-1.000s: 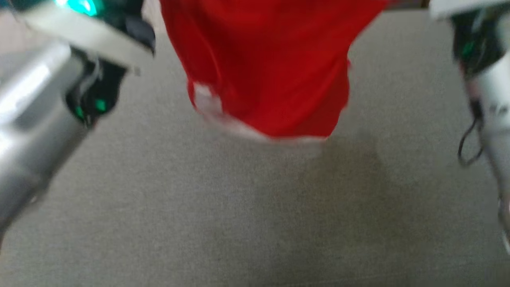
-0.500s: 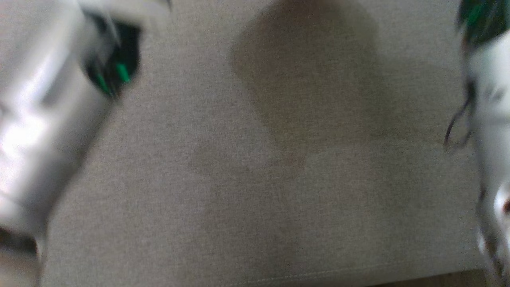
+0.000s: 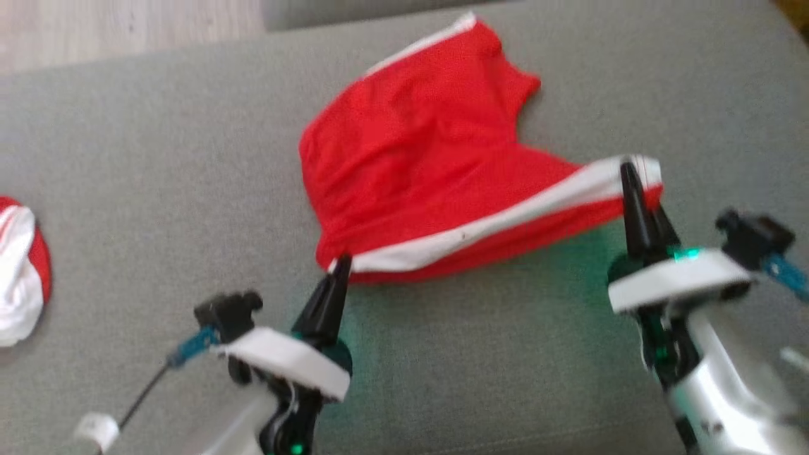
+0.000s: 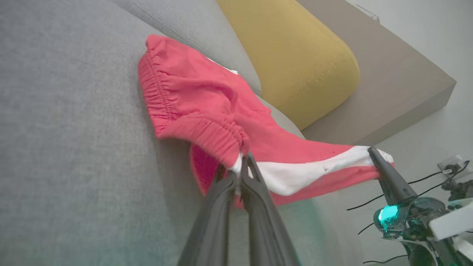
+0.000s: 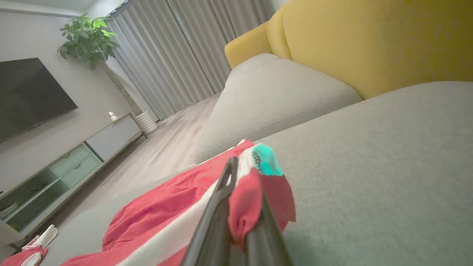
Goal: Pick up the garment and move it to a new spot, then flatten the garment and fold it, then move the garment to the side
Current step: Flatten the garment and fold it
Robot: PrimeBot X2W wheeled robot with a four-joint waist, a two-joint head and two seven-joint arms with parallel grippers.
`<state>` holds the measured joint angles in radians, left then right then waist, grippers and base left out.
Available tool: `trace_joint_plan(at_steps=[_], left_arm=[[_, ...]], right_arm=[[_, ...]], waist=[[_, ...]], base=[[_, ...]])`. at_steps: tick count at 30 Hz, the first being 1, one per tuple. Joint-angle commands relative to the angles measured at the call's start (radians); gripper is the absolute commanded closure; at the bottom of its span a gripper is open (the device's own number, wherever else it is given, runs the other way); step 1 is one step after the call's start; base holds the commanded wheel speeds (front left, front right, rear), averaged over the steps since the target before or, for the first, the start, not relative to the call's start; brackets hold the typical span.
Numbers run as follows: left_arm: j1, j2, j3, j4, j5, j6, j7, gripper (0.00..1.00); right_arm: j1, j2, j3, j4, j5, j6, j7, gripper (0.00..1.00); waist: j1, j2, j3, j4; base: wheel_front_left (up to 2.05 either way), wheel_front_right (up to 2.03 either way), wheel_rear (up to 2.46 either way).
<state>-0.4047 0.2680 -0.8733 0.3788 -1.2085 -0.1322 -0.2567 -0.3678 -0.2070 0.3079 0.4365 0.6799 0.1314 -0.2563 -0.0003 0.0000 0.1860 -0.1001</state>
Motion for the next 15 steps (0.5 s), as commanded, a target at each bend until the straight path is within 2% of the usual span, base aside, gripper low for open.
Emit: trace_joint_plan(at_steps=[1,3,8,15], left_arm=[[-0.004,0.006,0.056,-0.032,0.001,0.002,-0.005,1.00],[0.092,-0.017,0.090,-0.042,0.019,0.002,-0.005,1.00],[0.218,-0.030,0.120,-0.073,0.037,0.002,-0.005,1.00],[0.255,-0.021,0.116,-0.128,0.058,0.002,-0.005,1.00]], right_arm=[[0.016,-0.015,0.000,-0.044,0.014,-0.001,-0.005,1.00],[0.108,-0.020,-0.017,-0.067,0.037,-0.001,-0.005,1.00],[0.238,-0.028,-0.043,-0.107,0.068,-0.001,-0.005,1.00],[0.286,-0.035,-0.056,-0.162,0.082,-0.001,-0.005,1.00]], waist=[[0.0003,0.0000,-0.048,-0.001],[0.0003,0.0000,-0.099,0.003],[0.0003,0.0000,-0.163,0.007],[0.0003,0.0000,-0.158,0.027]], base=[[0.00,0.00,0.00],[0.00,0.00,0.00],[0.00,0.00,0.00],[0.00,0.00,0.00]])
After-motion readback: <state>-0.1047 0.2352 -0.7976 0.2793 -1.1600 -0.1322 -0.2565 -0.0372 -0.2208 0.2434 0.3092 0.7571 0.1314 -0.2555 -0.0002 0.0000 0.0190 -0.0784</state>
